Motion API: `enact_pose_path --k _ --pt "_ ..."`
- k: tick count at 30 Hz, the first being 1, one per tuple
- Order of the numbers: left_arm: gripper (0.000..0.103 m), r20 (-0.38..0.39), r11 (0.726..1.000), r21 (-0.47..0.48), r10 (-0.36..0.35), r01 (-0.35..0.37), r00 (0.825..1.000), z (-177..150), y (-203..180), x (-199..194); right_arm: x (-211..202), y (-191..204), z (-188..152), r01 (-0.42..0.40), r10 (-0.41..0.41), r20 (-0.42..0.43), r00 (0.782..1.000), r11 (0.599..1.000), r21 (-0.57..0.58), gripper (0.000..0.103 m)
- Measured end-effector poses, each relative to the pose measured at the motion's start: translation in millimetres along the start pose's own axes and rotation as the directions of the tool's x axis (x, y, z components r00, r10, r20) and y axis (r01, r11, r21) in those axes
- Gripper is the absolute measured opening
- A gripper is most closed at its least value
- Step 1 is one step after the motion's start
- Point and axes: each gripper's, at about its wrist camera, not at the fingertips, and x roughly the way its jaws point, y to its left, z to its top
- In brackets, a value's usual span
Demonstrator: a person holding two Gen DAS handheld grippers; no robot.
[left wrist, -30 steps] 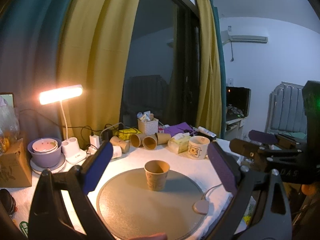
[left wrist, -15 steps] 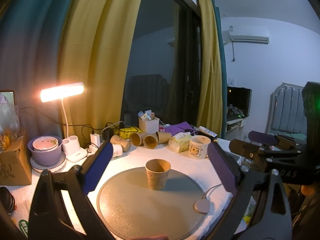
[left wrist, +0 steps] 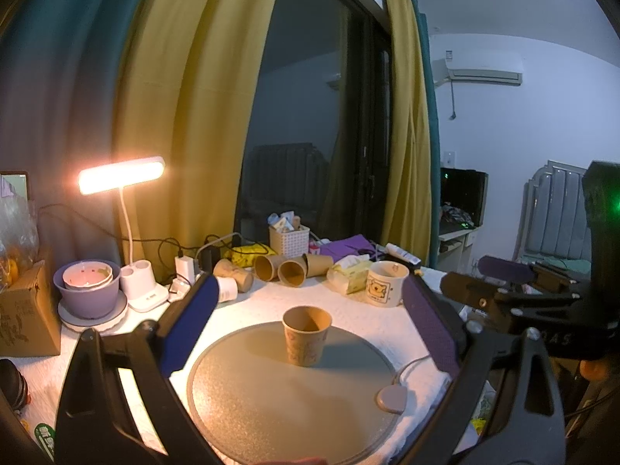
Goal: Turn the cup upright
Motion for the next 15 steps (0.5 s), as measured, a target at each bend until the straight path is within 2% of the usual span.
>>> enact_pose_path --k 15 --pt "0.096 -0.004 1.000 -0.006 0.006 -0.006 1.000 -6.3 -0.2 -2.2 1.3 2.0 -2.0 -0.001 0.001 -0.004 1.000 1.000 0.000 0.079"
